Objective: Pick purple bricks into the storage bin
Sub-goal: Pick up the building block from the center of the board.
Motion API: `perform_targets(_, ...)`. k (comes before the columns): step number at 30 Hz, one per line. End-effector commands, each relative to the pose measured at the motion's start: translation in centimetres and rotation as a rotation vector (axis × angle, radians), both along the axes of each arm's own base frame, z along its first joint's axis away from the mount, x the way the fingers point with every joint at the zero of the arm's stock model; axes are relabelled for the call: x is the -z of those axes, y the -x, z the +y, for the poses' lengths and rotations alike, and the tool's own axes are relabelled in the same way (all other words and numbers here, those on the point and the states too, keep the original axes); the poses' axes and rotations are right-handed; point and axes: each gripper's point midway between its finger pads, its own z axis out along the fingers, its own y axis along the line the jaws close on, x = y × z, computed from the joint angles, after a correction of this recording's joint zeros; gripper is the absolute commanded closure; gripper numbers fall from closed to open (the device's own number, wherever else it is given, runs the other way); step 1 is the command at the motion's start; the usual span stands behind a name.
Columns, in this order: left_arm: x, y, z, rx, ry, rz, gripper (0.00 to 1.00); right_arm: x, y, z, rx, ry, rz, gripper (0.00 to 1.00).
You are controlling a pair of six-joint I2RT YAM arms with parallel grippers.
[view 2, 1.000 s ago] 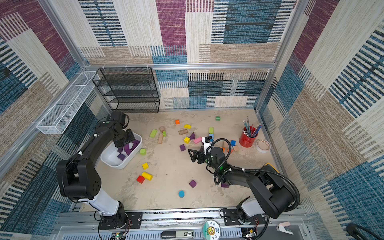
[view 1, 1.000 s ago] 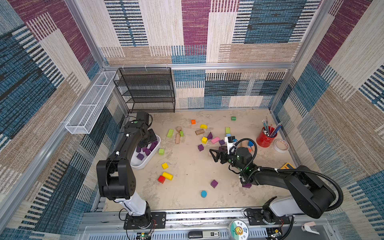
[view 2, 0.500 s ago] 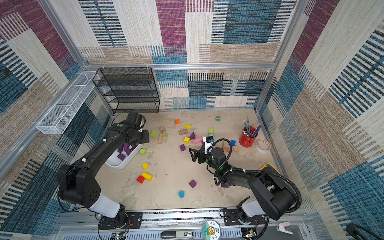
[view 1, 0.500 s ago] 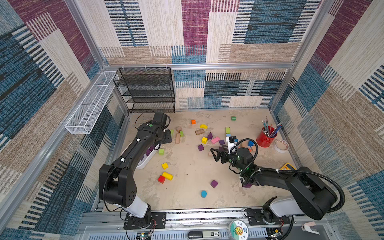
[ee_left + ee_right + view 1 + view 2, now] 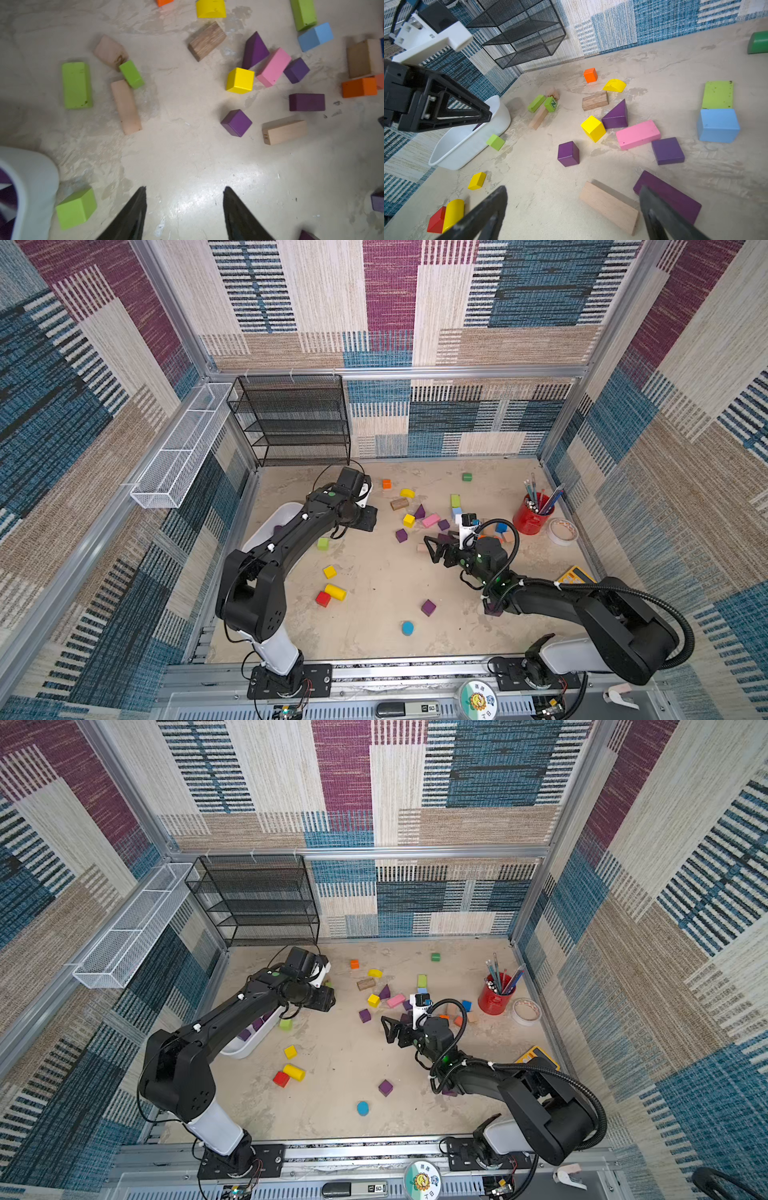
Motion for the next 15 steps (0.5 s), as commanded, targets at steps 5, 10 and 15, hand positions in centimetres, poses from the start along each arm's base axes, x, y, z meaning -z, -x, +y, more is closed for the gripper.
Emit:
perform_targets(5, 0.8, -0.9, -4.6, 0.249, 0.015, -0.062, 0.39, -0.7, -0.2, -0.4, 0.029, -0.020, -0.021, 0.01)
perform_targets(10, 2.6, -1.5, -6.4, 0.339, 0.004, -0.057, 0.40, -0.4, -0.3, -0.3, 0.019, -0.025, -0.006, 0.01)
perform_targets(15, 3.4, -2.0, -7.9, 0.412, 0.026, -0.082, 0.41, -0.1, -0.5, -0.3, 0.007, -0.037, 0.015, 0.01)
